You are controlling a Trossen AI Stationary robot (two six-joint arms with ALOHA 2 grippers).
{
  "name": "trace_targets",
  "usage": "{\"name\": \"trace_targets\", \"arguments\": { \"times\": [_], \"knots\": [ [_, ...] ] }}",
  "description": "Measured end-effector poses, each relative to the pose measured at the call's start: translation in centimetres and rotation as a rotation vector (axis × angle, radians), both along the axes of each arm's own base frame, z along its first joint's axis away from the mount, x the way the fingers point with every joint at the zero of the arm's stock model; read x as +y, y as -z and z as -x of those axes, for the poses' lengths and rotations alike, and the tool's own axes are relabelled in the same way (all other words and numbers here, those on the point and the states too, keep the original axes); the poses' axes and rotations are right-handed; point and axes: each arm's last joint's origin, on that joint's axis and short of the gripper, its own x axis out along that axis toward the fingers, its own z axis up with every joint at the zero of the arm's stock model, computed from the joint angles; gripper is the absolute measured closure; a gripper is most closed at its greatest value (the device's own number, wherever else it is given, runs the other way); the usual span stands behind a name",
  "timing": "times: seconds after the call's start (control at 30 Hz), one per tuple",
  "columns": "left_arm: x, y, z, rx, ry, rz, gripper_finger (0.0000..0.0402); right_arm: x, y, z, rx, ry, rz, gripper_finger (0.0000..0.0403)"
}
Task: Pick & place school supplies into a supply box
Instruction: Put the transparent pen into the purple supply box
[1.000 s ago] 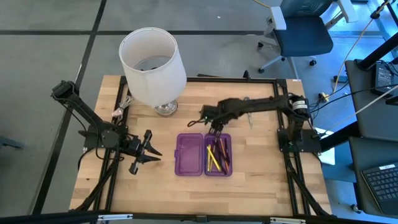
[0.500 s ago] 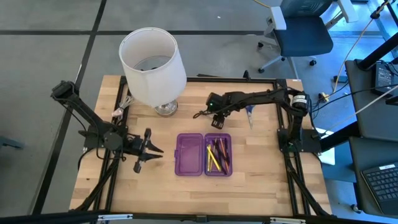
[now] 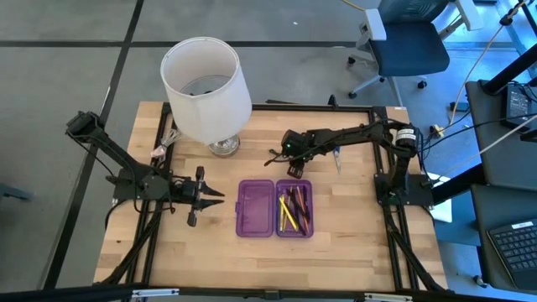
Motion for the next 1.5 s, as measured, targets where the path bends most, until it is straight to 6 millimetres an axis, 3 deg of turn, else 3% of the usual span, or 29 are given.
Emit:
{"name": "trace_targets", "arguments": {
  "times": [0.3, 0.53, 0.83, 0.97, 1.13, 1.33, 1.5],
  "knots": [
    [0.6, -0.1, -0.3, -0.007, -0.036, -0.038, 0.0327, -0.3, -0.9, -0.9, -0.014, 0.0, 0.003, 0.0369],
    [0.7, -0.2, -0.4, -0.02, -0.041, -0.021, 0.0327, -0.4, -1.7, -1.2, -0.009, 0.072, -0.01, 0.0357],
    [0.5, -0.2, -0.4, -0.018, 0.009, -0.015, 0.0327, 0.9, -5.2, -2.9, -0.006, 0.176, -0.057, 0.0361],
    [0.5, -0.2, -0.4, -0.017, 0.02, -0.015, 0.0327, 3.5, -7.2, -3.5, 0.035, 0.272, -0.107, 0.0355],
    [0.5, -0.2, -0.4, -0.016, 0.019, 0.005, 0.0327, 8.6, -8.9, -4.0, 0.061, 0.286, -0.143, 0.0357],
    [0.5, -0.2, -0.4, -0.016, 0.019, 0.011, 0.0327, 15.8, -8.9, -3.4, 0.031, 0.358, -0.114, 0.0355],
    [0.5, -0.2, -0.4, -0.015, 0.017, 0.043, 0.0327, 20.5, -9.0, -2.3, -0.05, 0.463, -0.057, 0.0355]
  ]
}}
